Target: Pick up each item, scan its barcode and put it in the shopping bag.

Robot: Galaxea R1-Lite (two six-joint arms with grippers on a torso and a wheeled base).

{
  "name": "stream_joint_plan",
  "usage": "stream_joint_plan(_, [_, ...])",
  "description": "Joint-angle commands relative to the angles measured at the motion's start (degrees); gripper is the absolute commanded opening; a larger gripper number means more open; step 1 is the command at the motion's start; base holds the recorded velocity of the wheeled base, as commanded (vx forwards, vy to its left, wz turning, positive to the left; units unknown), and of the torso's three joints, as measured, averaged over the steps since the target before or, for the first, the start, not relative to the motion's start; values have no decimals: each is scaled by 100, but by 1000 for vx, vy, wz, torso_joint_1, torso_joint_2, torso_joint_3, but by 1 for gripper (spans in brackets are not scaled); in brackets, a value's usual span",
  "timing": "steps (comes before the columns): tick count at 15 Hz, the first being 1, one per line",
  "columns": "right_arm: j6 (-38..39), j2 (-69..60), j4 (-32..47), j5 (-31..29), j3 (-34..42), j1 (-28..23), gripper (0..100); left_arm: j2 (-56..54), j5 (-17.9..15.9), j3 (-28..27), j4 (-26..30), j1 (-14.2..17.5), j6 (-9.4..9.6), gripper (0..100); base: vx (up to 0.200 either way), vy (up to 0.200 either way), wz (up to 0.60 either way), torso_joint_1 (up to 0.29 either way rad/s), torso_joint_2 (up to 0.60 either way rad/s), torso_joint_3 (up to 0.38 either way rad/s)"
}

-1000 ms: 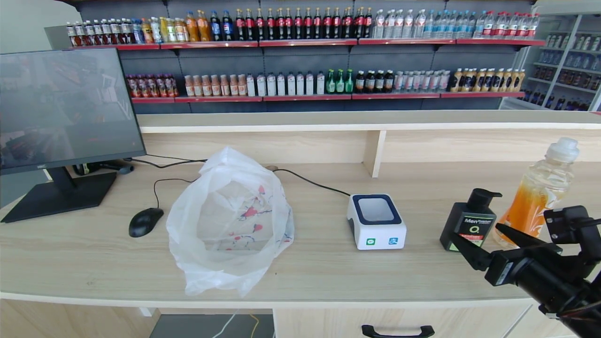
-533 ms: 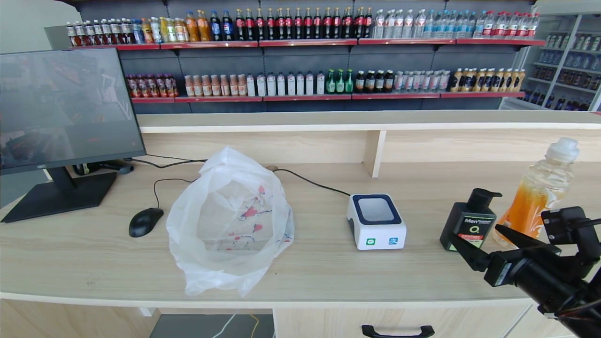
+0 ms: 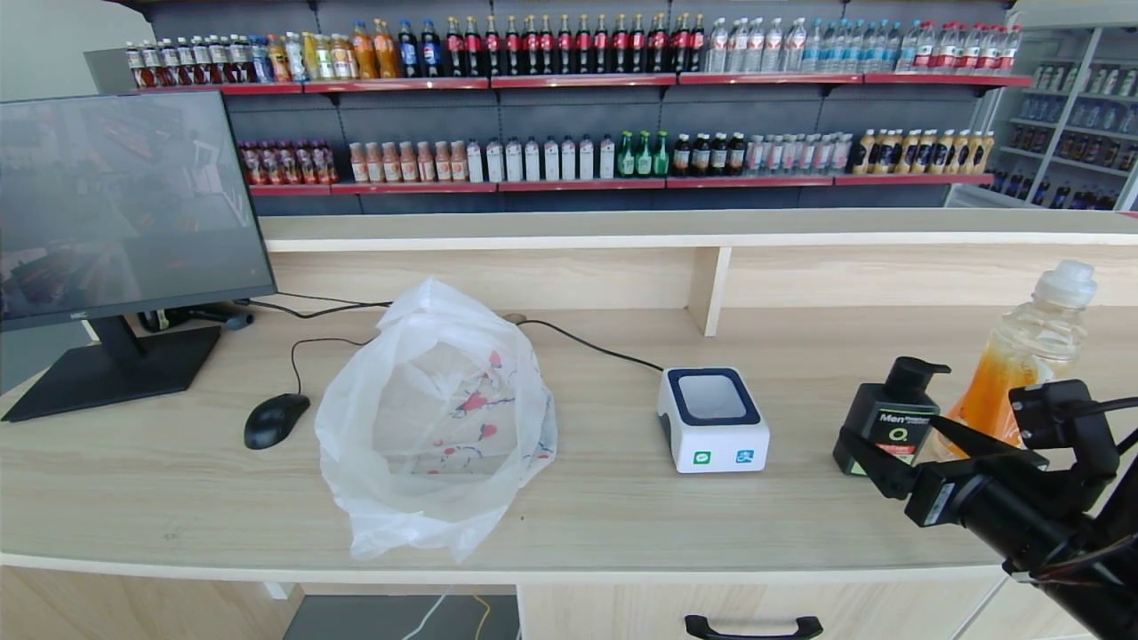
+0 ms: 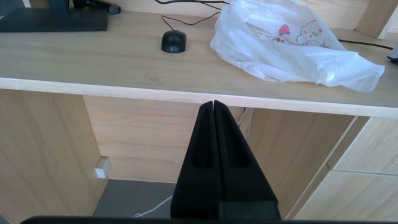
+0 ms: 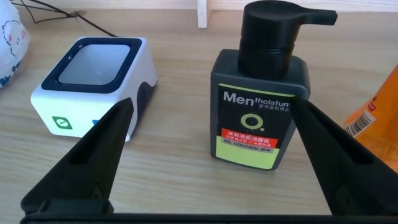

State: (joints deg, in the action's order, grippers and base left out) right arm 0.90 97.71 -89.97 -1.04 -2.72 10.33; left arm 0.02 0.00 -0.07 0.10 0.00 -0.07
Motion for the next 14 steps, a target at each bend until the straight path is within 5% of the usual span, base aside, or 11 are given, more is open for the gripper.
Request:
stream_joint_plan(1, [-20, 117, -3, -2, -97, -39, 100, -2, 0, 7, -1, 0, -1, 0, 0, 0, 0, 0, 0, 0])
stream_joint_plan(14, [6, 310, -3, 7, -273, -118, 100, -2, 0, -1, -1, 0, -1, 0, 0, 0, 0, 0, 0, 0])
